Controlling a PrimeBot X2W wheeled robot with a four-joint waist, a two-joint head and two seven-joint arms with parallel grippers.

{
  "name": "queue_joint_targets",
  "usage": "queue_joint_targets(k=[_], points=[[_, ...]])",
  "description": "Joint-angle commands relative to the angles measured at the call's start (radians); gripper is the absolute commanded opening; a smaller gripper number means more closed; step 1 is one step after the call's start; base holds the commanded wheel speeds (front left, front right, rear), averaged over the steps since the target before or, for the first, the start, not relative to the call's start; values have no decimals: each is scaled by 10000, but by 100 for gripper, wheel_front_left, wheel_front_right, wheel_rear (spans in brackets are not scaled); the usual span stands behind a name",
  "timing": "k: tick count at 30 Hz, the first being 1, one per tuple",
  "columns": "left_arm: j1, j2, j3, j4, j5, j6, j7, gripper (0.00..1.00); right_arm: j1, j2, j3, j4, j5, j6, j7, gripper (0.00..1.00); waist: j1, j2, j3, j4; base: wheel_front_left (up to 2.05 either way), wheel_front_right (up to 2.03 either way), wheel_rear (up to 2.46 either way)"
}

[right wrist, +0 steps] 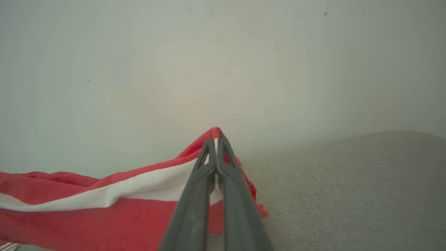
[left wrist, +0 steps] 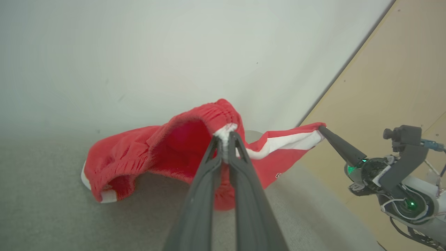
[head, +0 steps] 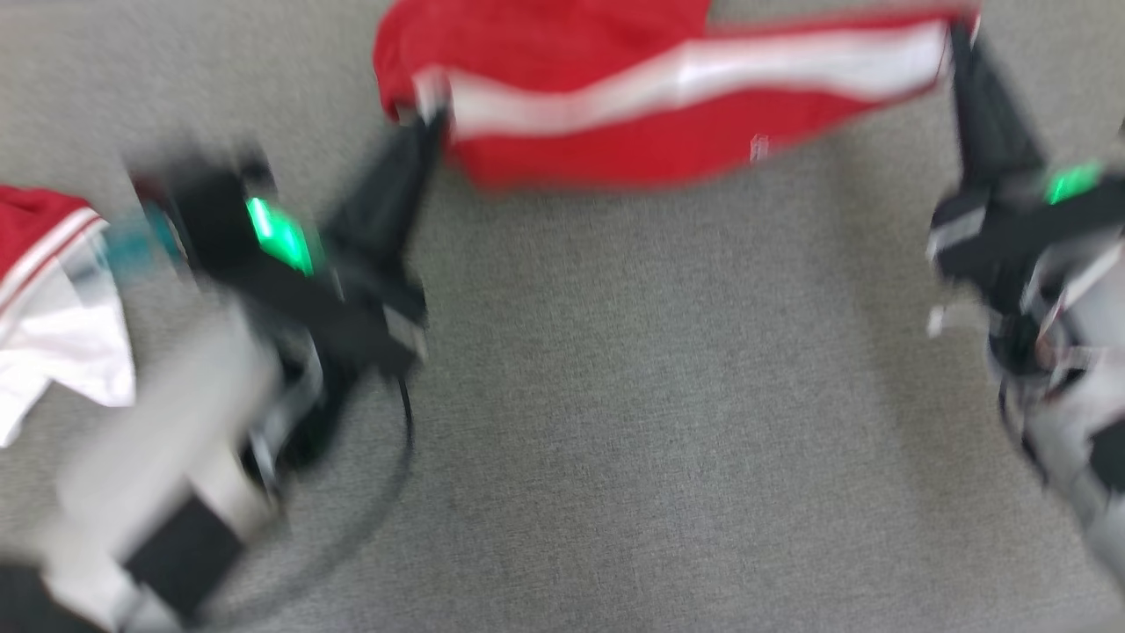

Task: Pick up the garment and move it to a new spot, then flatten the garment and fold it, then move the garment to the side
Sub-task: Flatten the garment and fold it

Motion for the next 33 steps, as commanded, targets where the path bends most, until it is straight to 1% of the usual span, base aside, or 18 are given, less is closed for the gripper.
queue_joint_targets(k=[1, 3, 4, 6, 8, 10, 12, 13, 16, 18, 20, 24, 28, 33], points=[[681, -97, 183, -154, 197, 15, -27, 0, 504, 96, -79, -183, -100, 12, -2, 0, 3, 2, -566, 155, 0, 0, 0], [1769, -316, 573, -375, 592, 53, -28, 0, 1385, 177, -428, -467, -160, 12, -4, 0, 3, 2, -825, 188, 0, 0, 0], [2869, -606, 986, -446, 867, 31, -29, 0, 2261, 215, -681, -672, -318, 12, -4, 0, 3, 2, -1090, 243, 0, 0, 0], [3725, -705, 1056, -385, 1443, -12, -30, 0, 3053, 304, -963, -807, -533, 12, -4, 0, 3, 2, -1321, 269, 0, 0, 0], [4495, -941, 1226, -305, 1817, -69, -30, 0, 3865, 465, -1363, -829, -569, 12, -4, 0, 3, 2, -1561, 313, 0, 0, 0], [5169, -1075, 1314, -170, 2271, -85, -30, 0, 4649, 547, -1667, -780, -568, 12, -4, 0, 3, 2, -1773, 351, 0, 0, 0], [5671, -1059, 1241, 37, 2831, -139, -31, 0, 5338, 687, -1831, -817, -513, 12, -4, 0, 3, 2, -1968, 360, 0, 0, 0], [5671, -1059, 1241, 37, 2831, -139, -31, 0, 5338, 687, -1831, -817, -513, 12, -4, 0, 3, 2, -1968, 360, 0, 0, 0], [6425, -1243, 1651, 144, 3147, -165, -31, 0, 6282, 810, -2028, -951, -569, 12, -6, 0, 3, 2, -2213, 326, 0, 0, 0], [6944, -1214, 1849, 95, 3532, -194, -31, 0, 6851, 794, -2123, -1043, -614, 12, -6, 0, 3, 2, -2351, 302, 0, 0, 0], [7410, -1041, 1913, 64, 4036, -214, -31, 0, 7303, 855, -2225, -1198, -647, 12, -8, 0, 3, 2, -2499, 246, 0, 0, 0], [8221, -887, 2261, -147, 4807, -237, -31, 0, 8235, 976, -2164, -1494, -747, 12, 38, 0, 3, 2, -2776, 262, 0, 0, 0], [8747, -733, 2424, -314, 5614, -229, -32, 0, 9238, 1165, -2248, -1821, -928, 12, 84, 0, 3, 2, -3075, 479, 0, 0, 0], [9163, -636, 2566, -499, 6035, -227, -32, 0, 10571, 1526, -2455, -2359, -1108, 12, 349, 0, 3, 2, -3256, 767, 0, 0, 0]])
